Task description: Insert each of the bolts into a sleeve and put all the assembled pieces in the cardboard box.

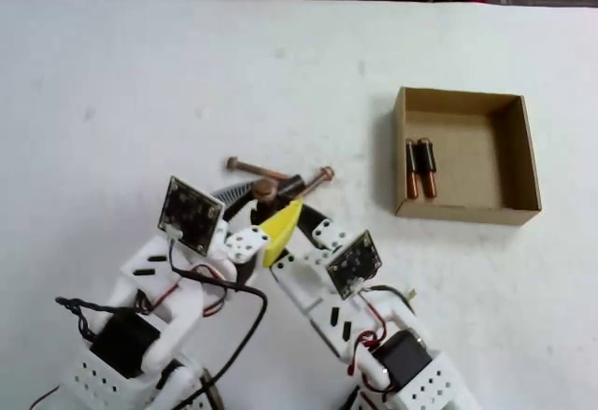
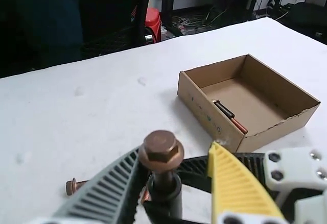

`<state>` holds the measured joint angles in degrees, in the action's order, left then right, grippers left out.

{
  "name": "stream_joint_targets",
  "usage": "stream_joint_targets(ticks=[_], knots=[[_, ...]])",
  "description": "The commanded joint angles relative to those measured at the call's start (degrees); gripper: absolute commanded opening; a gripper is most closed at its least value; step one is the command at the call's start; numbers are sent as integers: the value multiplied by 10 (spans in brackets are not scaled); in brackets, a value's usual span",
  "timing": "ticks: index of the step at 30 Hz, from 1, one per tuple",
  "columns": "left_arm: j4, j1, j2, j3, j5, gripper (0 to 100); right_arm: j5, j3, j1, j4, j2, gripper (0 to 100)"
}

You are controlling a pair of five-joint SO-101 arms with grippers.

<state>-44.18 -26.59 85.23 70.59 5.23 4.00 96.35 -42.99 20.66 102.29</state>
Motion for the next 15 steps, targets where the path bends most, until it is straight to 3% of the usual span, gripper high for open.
stream_joint_targets(ticks=[1, 15], knots=[[16, 6, 7, -5, -8, 212, 10, 5, -1, 0, 8, 17], [16, 60, 7, -5, -44, 212, 11, 5, -1, 0, 8, 17]])
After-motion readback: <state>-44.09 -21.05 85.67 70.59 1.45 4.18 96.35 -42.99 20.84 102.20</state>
